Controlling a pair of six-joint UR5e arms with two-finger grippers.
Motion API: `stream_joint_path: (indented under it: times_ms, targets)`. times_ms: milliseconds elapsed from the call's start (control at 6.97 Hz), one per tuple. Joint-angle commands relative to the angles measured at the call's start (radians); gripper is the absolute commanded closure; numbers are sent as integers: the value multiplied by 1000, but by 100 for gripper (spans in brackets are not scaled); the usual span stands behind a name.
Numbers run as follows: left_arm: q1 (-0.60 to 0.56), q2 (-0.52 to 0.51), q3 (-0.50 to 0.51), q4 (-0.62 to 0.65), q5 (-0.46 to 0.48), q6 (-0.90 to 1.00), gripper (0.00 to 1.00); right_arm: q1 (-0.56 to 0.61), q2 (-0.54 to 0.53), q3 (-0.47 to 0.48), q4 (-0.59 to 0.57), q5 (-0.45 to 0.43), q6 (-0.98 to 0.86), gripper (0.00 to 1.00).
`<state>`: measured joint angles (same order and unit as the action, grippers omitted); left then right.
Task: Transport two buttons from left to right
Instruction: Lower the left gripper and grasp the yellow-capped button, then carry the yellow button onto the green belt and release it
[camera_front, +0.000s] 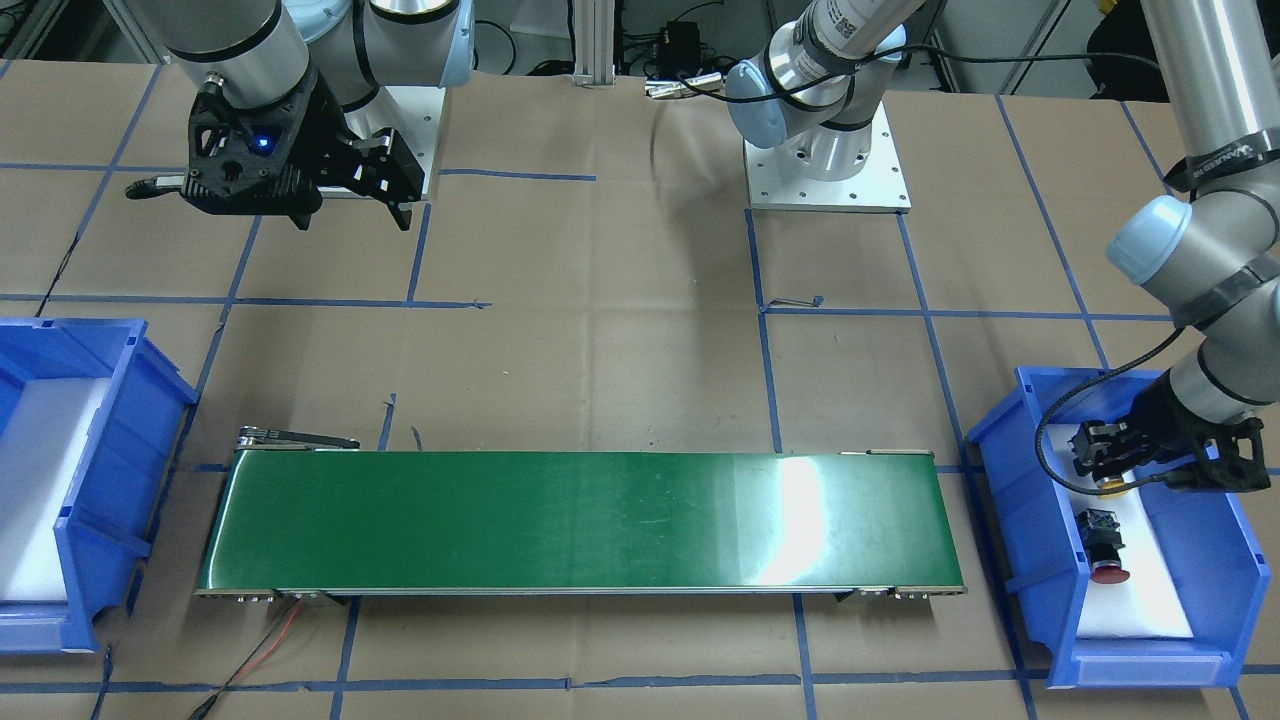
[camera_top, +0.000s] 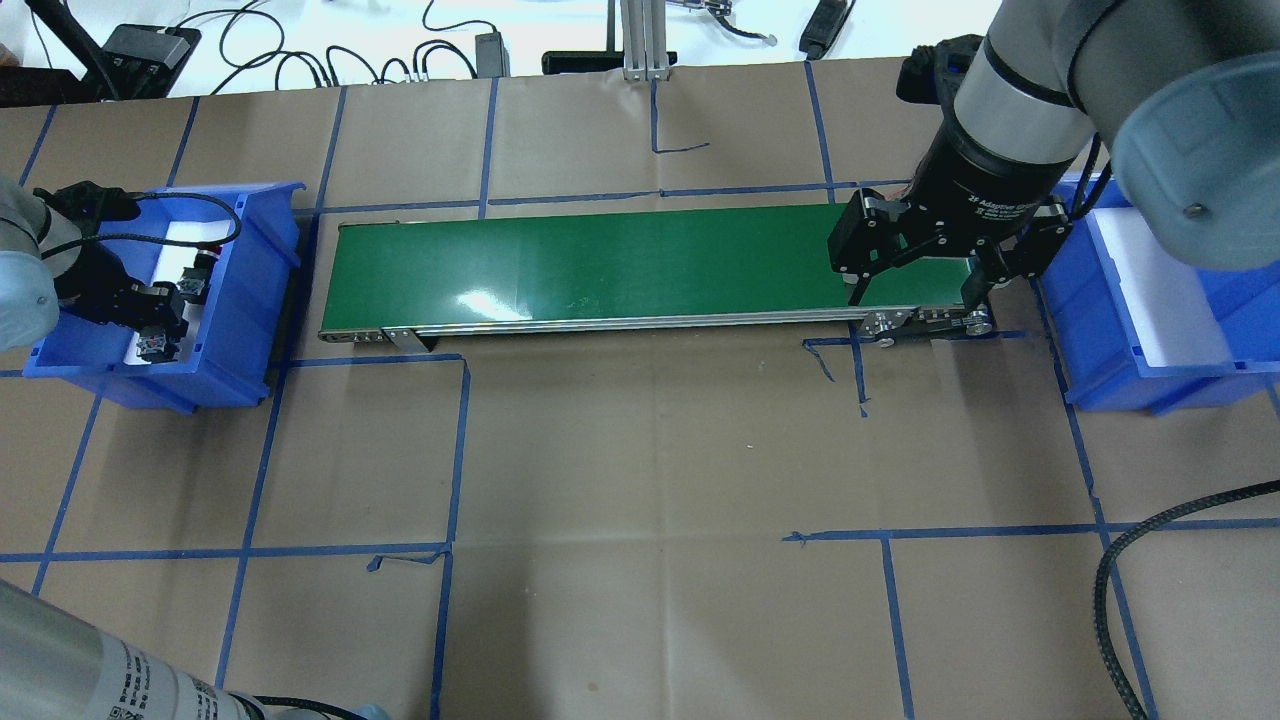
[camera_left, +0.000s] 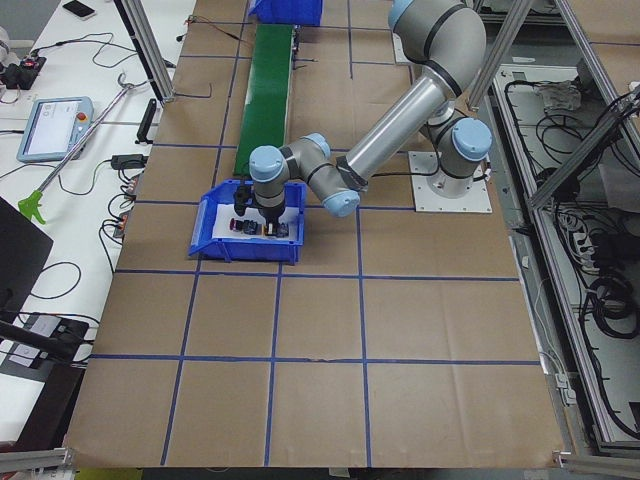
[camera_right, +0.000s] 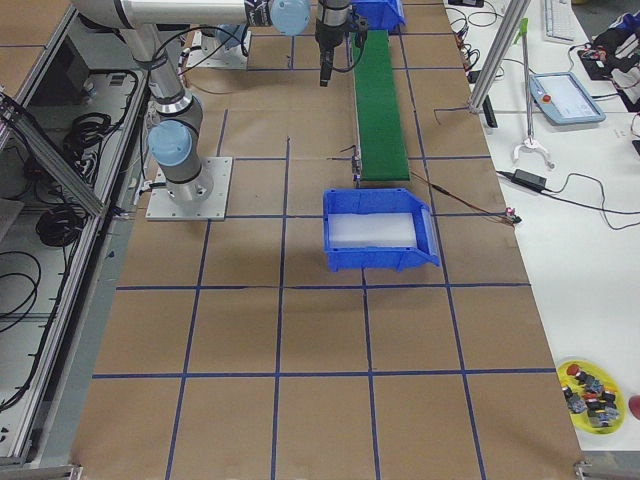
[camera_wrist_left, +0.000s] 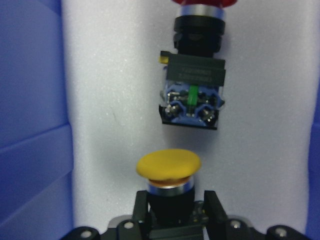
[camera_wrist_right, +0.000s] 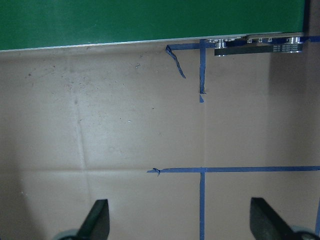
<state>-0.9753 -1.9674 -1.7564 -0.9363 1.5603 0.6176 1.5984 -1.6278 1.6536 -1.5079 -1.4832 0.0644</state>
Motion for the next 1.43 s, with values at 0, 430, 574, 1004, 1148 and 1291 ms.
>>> stream_joint_path:
  times_ms: [0, 430, 574, 1004, 1148, 1291]
  targets:
    - [0, 102, 27, -132, 0, 2, 86, 0, 0, 0, -2, 1, 0, 0]
    - [-87, 131, 239, -393, 3, -31, 86, 0, 0, 0, -2, 0, 0, 0]
    - [-142, 122, 261, -397, 10, -62, 86, 0, 2, 0, 0, 1, 0, 0]
    - [-363, 107, 247, -389, 12, -279, 86, 0, 3, 0, -2, 0, 0, 0]
    - [-443, 98, 238, -383, 3, -417, 86, 0, 3, 0, -2, 1, 0, 0]
    - [-515, 70, 235, -380, 1, -534, 86, 0, 3, 0, 0, 0, 0, 0]
